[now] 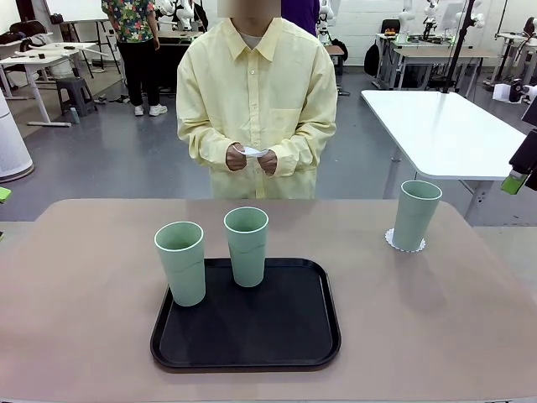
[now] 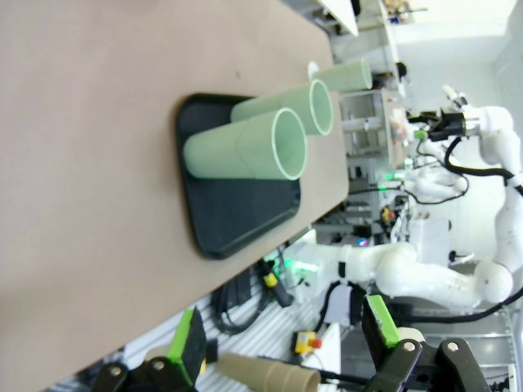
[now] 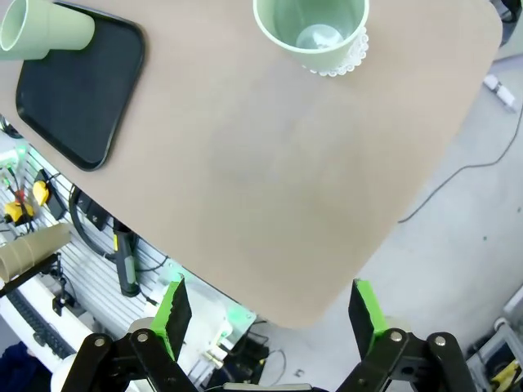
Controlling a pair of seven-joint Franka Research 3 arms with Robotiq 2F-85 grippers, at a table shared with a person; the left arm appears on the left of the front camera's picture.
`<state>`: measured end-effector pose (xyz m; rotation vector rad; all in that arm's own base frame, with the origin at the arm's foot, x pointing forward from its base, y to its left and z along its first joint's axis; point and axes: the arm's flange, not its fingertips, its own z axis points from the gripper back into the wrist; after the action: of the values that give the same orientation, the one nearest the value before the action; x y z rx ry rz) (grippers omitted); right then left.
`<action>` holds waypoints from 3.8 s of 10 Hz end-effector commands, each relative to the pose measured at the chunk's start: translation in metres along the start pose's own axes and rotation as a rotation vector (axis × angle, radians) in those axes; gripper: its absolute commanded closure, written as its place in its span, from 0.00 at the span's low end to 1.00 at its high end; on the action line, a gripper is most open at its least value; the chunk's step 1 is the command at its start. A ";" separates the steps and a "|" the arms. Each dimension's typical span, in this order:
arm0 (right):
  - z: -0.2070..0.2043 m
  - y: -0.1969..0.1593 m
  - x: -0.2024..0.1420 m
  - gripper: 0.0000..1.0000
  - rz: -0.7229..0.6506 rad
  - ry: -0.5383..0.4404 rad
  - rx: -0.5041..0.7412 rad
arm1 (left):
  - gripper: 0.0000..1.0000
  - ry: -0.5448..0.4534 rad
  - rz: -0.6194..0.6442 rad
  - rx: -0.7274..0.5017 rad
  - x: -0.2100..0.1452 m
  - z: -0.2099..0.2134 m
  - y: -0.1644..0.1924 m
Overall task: Place coasters on the table and set cups on them.
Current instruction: Take one Reusable plastic cup from the Flat Tray and place it on a coaster set by the human.
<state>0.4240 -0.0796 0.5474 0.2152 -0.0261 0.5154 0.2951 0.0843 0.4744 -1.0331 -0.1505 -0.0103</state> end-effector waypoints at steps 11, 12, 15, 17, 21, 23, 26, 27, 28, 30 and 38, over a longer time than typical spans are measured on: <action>-0.103 -0.114 -0.109 0.00 0.105 -0.568 1.200 | 0.00 -0.001 -0.014 -0.003 -0.002 0.001 0.002; -0.110 -0.122 -0.117 0.00 0.102 -0.520 1.213 | 0.00 -0.001 -0.014 -0.003 -0.002 0.001 0.002; -0.127 -0.146 -0.142 0.00 -0.145 -0.512 1.144 | 0.00 -0.001 -0.014 -0.003 -0.002 0.001 0.002; -0.133 -0.161 -0.152 0.00 -0.304 -0.503 1.092 | 0.00 -0.001 -0.014 -0.003 -0.002 0.001 0.002; -0.136 -0.174 -0.159 0.00 -0.352 -0.507 1.099 | 0.00 -0.001 -0.014 -0.003 -0.002 0.001 0.002; -0.138 -0.171 -0.164 0.00 -0.333 -0.504 1.086 | 0.00 -0.001 -0.014 -0.003 -0.002 0.001 0.002; -0.138 -0.171 -0.164 0.00 -0.333 -0.504 1.086 | 0.00 -0.001 -0.014 -0.003 -0.002 0.001 0.002; -0.138 -0.171 -0.164 0.00 -0.333 -0.504 1.086 | 0.00 -0.001 -0.014 -0.003 -0.002 0.001 0.002; -0.138 -0.171 -0.164 0.00 -0.333 -0.504 1.086 | 0.00 -0.001 -0.014 -0.003 -0.002 0.001 0.002; -0.138 -0.171 -0.164 0.00 -0.333 -0.504 1.086 | 0.00 -0.001 -0.014 -0.003 -0.002 0.001 0.002; -0.138 -0.171 -0.164 0.00 -0.333 -0.504 1.086 | 0.00 -0.001 -0.014 -0.003 -0.002 0.001 0.002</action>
<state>0.3621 -0.2746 0.3654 1.3870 -0.1985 0.0850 0.2951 0.0844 0.4744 -1.0333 -0.1504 -0.0103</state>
